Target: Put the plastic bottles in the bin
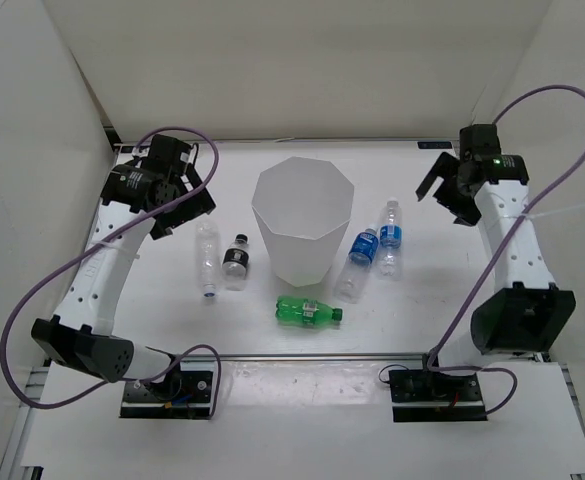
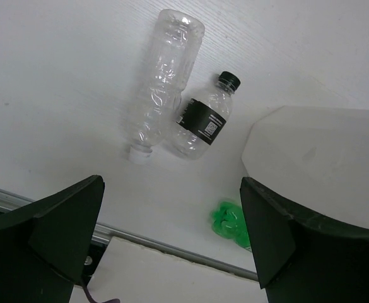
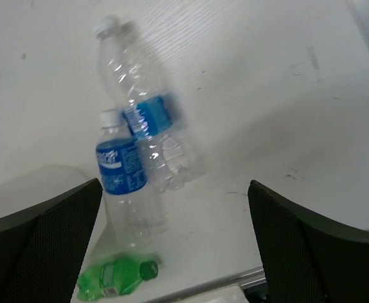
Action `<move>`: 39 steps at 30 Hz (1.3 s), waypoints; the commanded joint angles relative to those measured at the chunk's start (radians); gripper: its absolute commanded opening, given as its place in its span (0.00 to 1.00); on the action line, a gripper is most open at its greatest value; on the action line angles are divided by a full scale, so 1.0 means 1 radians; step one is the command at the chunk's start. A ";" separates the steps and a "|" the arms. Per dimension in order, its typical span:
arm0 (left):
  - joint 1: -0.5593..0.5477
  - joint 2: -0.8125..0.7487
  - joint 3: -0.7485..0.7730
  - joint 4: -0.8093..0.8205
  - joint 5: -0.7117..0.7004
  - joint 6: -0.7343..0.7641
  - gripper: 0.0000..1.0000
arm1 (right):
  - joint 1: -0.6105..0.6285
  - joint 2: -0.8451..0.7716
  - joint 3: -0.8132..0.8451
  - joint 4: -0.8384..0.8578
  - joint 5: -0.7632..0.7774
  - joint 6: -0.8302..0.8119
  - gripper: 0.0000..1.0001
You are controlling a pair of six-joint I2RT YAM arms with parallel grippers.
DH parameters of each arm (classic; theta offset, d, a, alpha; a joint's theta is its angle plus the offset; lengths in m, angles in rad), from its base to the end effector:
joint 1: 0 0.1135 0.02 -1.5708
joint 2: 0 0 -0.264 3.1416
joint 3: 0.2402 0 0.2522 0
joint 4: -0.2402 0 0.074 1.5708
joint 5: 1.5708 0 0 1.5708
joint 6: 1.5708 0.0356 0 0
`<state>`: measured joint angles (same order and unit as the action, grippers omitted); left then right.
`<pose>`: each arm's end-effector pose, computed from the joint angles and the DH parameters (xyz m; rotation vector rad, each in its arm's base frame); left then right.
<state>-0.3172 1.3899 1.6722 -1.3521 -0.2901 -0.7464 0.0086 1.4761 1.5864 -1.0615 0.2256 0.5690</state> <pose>0.2340 -0.0661 0.4042 -0.6404 2.4878 -0.0099 0.2951 -0.0054 0.3744 0.7742 2.3643 -0.0433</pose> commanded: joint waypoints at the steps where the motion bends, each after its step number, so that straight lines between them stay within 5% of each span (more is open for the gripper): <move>1: 0.032 0.006 0.029 -0.067 0.035 0.032 1.00 | 0.008 0.094 -0.014 0.081 -0.304 -0.155 1.00; 18: 0.070 0.066 -0.009 -0.032 0.101 0.042 1.00 | 0.051 0.539 0.049 0.175 -0.305 -0.182 1.00; 21: 0.070 0.075 -0.019 -0.032 0.101 0.042 1.00 | 0.041 0.572 0.038 0.185 -0.296 -0.173 0.89; 24: 0.070 0.075 -0.028 -0.032 0.101 0.042 1.00 | 0.016 0.584 0.027 0.186 -0.296 -0.173 0.64; 27: 0.070 0.075 -0.028 -0.022 0.089 0.042 1.00 | -0.008 0.506 0.014 0.176 -0.273 -0.173 0.44; 35: 0.079 0.116 -0.084 -0.013 0.057 -0.016 1.00 | 0.053 0.029 0.055 0.199 -0.403 -0.054 0.41; 39: 0.079 0.135 -0.138 0.033 0.037 -0.025 1.00 | 0.244 -0.017 0.254 0.225 -0.376 -0.012 0.41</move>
<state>-0.2440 1.5181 1.5669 -1.3487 -0.2180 -0.7567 0.1402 1.4849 1.7306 -0.8703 -0.1165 0.5091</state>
